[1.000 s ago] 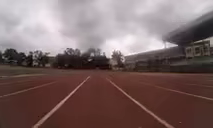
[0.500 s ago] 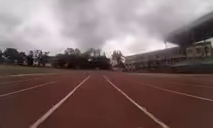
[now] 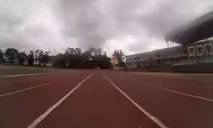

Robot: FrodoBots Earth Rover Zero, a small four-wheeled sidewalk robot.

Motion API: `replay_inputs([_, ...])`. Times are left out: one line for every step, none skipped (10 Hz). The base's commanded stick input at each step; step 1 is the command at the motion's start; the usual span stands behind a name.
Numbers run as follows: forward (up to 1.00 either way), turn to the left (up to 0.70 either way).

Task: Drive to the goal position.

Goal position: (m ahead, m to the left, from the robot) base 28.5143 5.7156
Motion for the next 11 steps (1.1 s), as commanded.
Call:
replay_inputs([0.70,0.00])
replay_inputs([0.70,0.00])
replay_inputs([0.70,0.00])
replay_inputs([0.70,0.00])
replay_inputs([0.70,0.00])
replay_inputs([0.70,0.00])
replay_inputs([0.70,0.00])
replay_inputs([0.70,0.00])
replay_inputs([0.70,0.00])
replay_inputs([0.70,0.00])
replay_inputs([0.70,0.00])
